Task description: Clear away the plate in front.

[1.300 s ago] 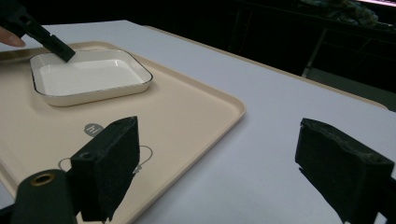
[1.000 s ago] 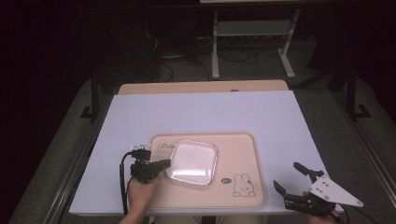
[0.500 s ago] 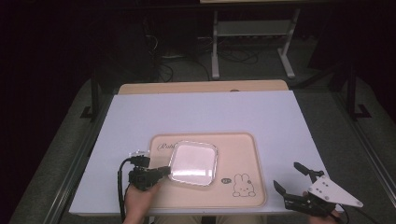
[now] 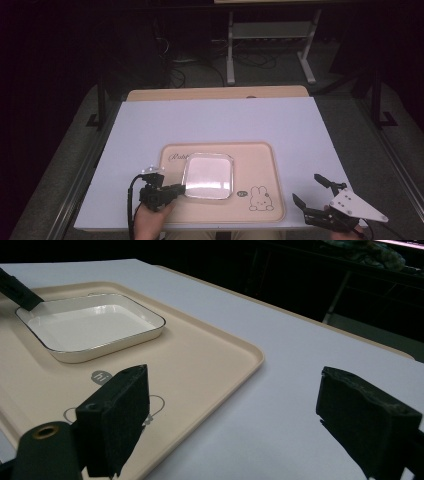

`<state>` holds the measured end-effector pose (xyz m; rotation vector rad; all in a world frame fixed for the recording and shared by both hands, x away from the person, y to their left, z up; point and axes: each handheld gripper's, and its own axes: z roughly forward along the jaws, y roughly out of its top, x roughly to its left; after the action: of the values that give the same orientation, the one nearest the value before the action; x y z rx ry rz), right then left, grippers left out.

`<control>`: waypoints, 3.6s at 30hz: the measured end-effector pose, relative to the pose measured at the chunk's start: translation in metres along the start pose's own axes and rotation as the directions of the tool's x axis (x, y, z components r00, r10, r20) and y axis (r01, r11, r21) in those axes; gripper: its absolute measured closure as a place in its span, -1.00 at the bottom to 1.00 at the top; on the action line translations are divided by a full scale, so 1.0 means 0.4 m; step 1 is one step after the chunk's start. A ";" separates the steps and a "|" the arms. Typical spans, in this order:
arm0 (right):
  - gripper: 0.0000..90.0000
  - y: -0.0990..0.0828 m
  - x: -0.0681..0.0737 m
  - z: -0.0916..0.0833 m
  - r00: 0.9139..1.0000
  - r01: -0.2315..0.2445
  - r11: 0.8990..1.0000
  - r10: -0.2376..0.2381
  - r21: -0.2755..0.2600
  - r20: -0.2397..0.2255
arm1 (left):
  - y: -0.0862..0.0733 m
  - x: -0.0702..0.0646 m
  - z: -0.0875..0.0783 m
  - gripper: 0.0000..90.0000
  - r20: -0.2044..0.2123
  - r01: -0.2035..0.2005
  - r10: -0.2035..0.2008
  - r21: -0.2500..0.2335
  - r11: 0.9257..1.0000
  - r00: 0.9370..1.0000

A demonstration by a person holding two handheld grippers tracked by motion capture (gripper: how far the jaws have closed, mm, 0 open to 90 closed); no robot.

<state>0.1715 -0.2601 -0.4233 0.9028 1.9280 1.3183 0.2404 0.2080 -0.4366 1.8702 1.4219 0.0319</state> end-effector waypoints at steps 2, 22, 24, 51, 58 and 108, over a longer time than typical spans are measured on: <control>-0.71 0.000 0.000 0.000 1.000 0.000 1.000 0.000 0.000 0.000 | -0.003 -0.003 -0.001 0.65 0.003 -0.001 0.001 0.000 1.000 1.000; -0.71 0.000 0.001 0.000 1.000 0.000 1.000 0.000 0.000 0.000 | -0.014 -0.015 0.002 0.63 0.013 -0.018 0.018 -0.005 1.000 1.000; -0.71 0.000 0.001 0.000 1.000 0.000 1.000 0.000 0.000 0.000 | -0.014 -0.015 0.003 0.63 0.013 -0.014 0.015 -0.009 1.000 1.000; -0.71 0.000 0.001 0.002 1.000 0.004 1.000 -0.004 0.008 0.000 | -0.011 -0.027 -0.018 0.52 0.023 -0.082 0.083 -0.051 0.995 0.996; -0.71 0.000 0.001 0.002 1.000 0.002 1.000 -0.002 0.012 0.005 | -0.006 -0.038 -0.023 0.44 0.018 -0.138 0.139 -0.065 0.988 0.990; -0.71 -0.001 -0.003 0.006 1.000 0.002 1.000 -0.002 0.025 0.016 | 0.034 -0.020 -0.046 0.19 0.025 -0.363 0.371 -0.154 0.919 0.928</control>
<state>0.1740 -0.2602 -0.4243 0.9207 1.9361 1.2851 0.2398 0.2104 -0.4125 1.9723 0.9860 0.2628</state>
